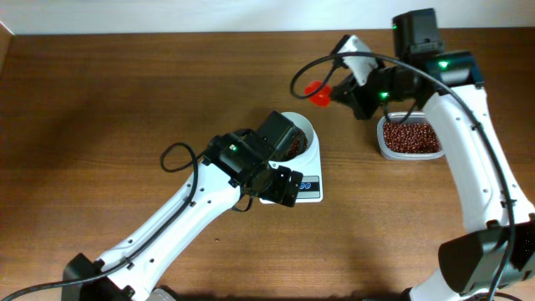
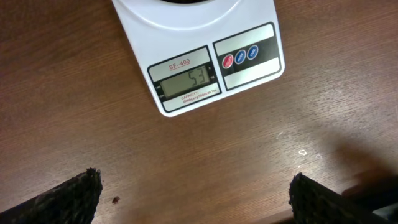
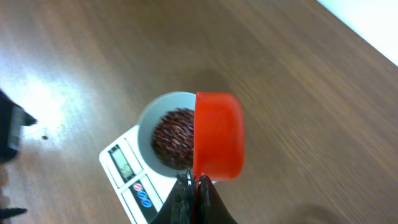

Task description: Scoop item into bowl and weigh 50g on scale

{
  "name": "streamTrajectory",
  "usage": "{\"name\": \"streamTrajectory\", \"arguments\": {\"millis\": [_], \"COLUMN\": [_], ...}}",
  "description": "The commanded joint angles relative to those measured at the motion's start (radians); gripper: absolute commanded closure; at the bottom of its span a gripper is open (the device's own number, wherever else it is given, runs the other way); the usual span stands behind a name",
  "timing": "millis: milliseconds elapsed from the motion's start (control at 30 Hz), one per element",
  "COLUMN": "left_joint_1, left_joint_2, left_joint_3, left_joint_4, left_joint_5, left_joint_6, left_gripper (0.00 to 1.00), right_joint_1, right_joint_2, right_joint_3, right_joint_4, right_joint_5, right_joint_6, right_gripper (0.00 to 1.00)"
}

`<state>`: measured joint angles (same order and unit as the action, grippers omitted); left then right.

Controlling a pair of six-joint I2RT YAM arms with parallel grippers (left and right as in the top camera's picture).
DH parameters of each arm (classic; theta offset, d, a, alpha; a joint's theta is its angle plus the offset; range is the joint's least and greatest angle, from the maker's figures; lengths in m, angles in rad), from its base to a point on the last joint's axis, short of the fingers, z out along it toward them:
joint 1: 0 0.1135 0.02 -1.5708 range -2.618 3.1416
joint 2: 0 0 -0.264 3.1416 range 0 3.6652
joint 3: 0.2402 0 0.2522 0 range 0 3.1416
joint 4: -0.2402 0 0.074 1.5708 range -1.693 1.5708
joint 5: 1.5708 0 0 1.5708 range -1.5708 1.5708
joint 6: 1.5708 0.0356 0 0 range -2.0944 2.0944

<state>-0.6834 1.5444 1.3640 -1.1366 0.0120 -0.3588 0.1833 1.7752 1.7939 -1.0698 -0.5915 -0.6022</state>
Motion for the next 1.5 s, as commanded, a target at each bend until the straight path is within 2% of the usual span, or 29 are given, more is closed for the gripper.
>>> {"name": "streamTrajectory", "arguments": {"millis": [0,100,467,1167,1333,1467], "left_joint_1": [-0.001,-0.001,-0.001,-0.001,-0.001,-0.001], "left_joint_2": [-0.019,-0.019,-0.019,-0.019,-0.019,-0.019], "left_joint_3": [-0.005,-0.005,-0.005,-0.005,-0.005,-0.005], "left_joint_4": [0.001,0.001,0.001,0.001,0.001,0.001], "left_joint_5": [0.007,0.007,0.007,0.007,0.007,0.007], "left_joint_6": [0.009,0.009,0.009,0.009,0.009,0.009], "left_gripper": [0.01,0.01,0.01,0.01,0.01,0.01], "right_joint_1": [0.068,0.112,0.124,0.125,0.125,0.125], "right_joint_2": [0.02,0.065,0.215,0.293,0.293,0.293], "right_joint_3": [-0.024,-0.024,-0.024,-0.068,-0.092,-0.092], "right_joint_4": [0.002,0.003,0.038,0.053,0.048,-0.001], "right_joint_5": [-0.023,-0.014,0.063,0.105,-0.001,-0.003], "right_joint_6": [0.012,0.015,0.015,0.016,0.015,0.015], "right_gripper": [0.96,0.96,0.96,0.96,0.96,0.96]}}
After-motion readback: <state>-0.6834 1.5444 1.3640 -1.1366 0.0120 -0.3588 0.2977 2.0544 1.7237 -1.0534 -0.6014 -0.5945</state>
